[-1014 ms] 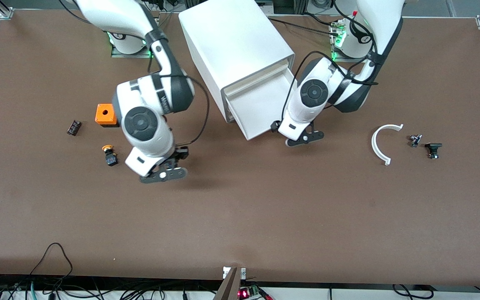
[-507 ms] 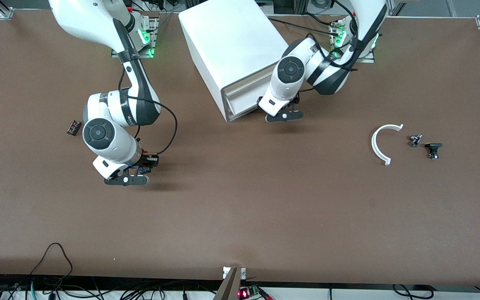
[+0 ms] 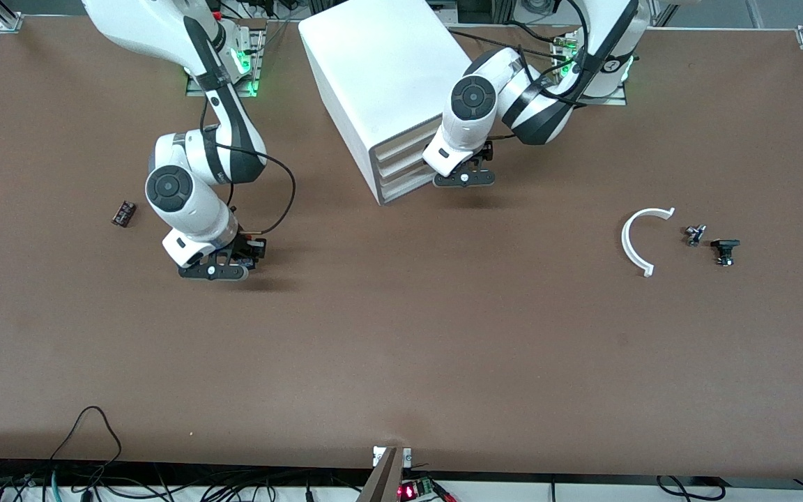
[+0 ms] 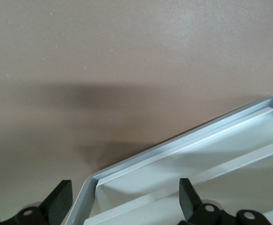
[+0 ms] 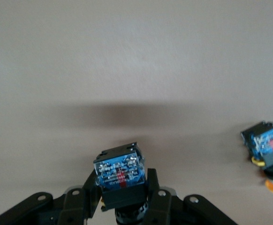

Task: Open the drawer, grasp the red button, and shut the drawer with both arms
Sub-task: 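Lower the button beside the orange box while the left gripper withdraws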

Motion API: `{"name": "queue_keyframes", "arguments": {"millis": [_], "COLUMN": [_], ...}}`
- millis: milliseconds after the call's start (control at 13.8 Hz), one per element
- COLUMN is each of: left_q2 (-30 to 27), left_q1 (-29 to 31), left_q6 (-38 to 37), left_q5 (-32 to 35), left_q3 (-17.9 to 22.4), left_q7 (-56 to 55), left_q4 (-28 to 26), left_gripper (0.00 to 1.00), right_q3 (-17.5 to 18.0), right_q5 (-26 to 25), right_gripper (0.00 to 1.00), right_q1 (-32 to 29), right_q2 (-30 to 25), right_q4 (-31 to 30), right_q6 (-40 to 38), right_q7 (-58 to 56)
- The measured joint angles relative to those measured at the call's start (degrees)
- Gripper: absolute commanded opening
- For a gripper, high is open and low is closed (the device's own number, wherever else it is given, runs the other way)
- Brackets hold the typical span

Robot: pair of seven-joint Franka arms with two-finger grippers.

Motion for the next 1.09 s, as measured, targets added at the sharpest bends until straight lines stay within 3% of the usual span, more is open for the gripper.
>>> {"name": "queue_keyframes", "arguments": {"millis": [290,362,507,797,1087], "left_q2": [-0.06,-0.06,-0.11,-2.18,-6.84], "left_q1": [0.22,0.50,2.30,8.73,19.09], "left_q6": [0.10,0.09,0.07,1.67,2.52], "left_q5": [0.00,0.00,0.00,-0.01,-0.15], "left_q3": [-0.86,-1.03,-1.33,-1.15,0.53], "left_q7": [-0.05,-0.05,-0.08,-0.17,0.42], "left_q4": [-0.21,-0.28,-0.52,0.25,4.35], "left_gripper": [1.00,1.00,1.00,1.00,1.00], "right_q3": [0.05,0.08,0.21,0.95,0.80], "right_q5": [0.04,0.05,0.10,0.11,0.11], "right_gripper": [0.23,0.33,1.00,1.00,1.00], "right_q1": [-0.01,-0.01,-0.01,0.04,-0.15], "right_q2": [-0.69,-0.12,1.04,1.18,-1.74], "right_q4": [-8.54,-9.65,-10.22,-8.97,2.42], "right_q6": [10.67,12.25,13.16,11.83,-6.40], "right_q7": [0.38,0.77,3.11,7.53,9.23]}}
